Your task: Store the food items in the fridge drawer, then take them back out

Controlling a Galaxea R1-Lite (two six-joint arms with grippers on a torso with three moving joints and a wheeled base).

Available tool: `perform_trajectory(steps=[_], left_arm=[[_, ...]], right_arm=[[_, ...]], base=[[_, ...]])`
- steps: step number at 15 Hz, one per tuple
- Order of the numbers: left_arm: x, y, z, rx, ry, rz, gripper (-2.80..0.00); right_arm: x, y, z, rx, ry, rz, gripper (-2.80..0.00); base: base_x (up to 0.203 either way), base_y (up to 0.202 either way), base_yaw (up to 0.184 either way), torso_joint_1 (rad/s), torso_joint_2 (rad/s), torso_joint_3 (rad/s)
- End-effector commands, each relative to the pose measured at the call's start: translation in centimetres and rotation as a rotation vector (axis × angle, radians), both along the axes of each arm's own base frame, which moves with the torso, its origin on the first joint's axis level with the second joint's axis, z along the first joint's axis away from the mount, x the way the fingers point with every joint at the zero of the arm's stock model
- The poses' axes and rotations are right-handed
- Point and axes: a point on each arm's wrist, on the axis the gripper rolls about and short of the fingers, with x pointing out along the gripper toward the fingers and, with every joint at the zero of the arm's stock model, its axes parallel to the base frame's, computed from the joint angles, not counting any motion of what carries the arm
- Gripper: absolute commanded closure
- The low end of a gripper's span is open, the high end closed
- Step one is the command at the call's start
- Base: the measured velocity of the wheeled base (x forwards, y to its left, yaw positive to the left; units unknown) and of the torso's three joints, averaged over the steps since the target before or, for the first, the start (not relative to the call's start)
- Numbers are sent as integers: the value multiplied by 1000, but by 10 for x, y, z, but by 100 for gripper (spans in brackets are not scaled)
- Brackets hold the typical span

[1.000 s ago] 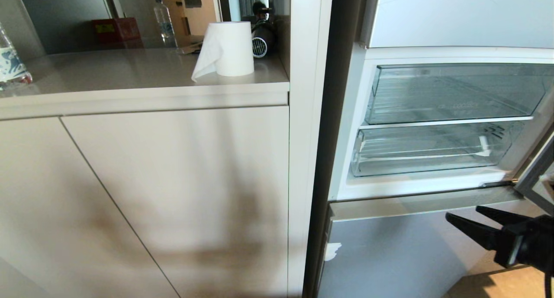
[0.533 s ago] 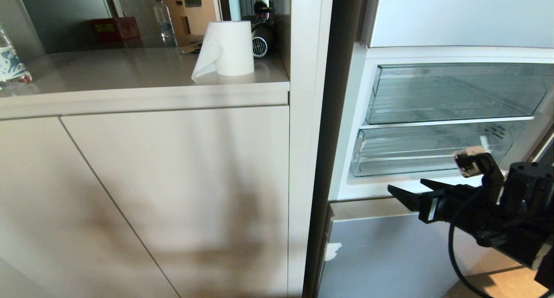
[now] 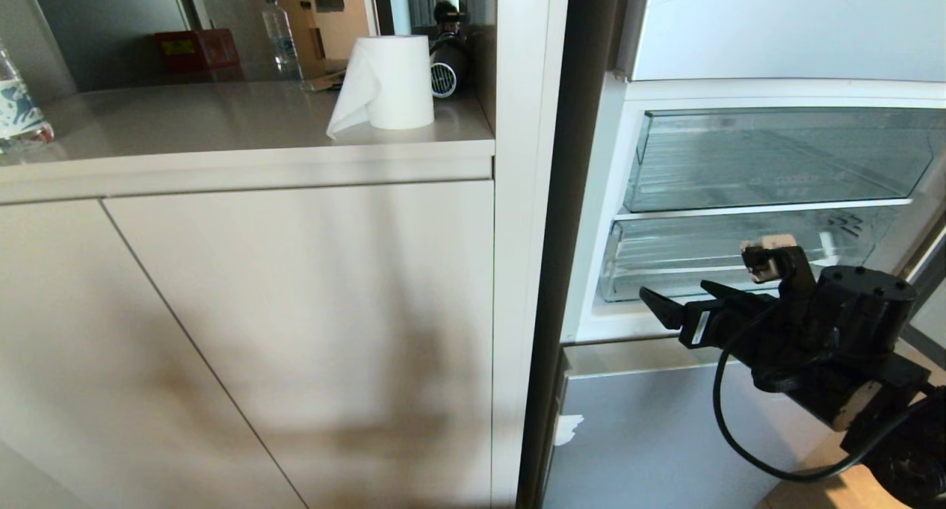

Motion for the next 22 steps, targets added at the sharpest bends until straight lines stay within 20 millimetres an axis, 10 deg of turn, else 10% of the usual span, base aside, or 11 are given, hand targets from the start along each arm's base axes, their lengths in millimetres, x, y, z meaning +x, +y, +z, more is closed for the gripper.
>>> perform_trajectory(steps=[1,22], left_arm=[[0,0,0,0,0,0,0],[0,0,0,0,0,0,0]], right_arm=[[10,4,-4,3,-11,-21,-280],[77,39,2,29,-135,-116,-280]], base=[[0,0,0,0,0,0],[0,0,0,0,0,0]])
